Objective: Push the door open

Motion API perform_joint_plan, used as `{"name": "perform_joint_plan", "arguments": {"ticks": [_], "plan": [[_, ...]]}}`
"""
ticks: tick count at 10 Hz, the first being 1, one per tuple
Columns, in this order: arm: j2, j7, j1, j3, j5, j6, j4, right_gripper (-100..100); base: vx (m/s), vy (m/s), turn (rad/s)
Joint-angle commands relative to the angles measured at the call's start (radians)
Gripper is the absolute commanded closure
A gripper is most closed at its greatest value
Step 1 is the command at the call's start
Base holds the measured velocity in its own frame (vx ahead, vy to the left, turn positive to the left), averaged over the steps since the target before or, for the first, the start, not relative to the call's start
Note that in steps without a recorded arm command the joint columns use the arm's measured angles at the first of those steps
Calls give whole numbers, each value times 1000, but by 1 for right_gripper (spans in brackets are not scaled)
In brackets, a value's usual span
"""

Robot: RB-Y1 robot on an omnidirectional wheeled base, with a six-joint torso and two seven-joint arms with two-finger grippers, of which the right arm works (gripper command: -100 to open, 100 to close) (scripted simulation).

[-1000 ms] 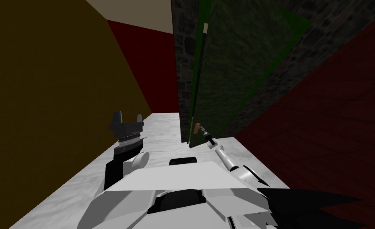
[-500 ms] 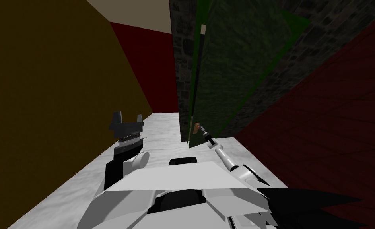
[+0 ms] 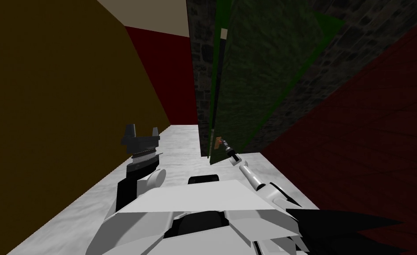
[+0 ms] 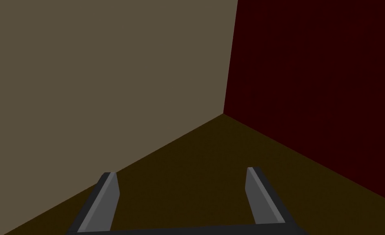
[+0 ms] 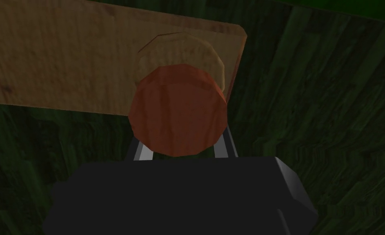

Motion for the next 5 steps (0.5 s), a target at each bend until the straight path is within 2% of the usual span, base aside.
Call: {"name": "perform_joint_plan", "arguments": {"ticks": [1, 3, 4, 5], "plan": [[-3, -50, -9, 15, -22, -7, 1, 100, -68, -69, 53], [-7, -103, -12, 27, -37, -7, 1, 100, -52, -52, 28], [-7, -108, -12, 27, -37, -7, 1, 100, -47, -38, 22], [-11, -147, -15, 38, -52, -7, 1, 100, -43, -41, 30]]}}
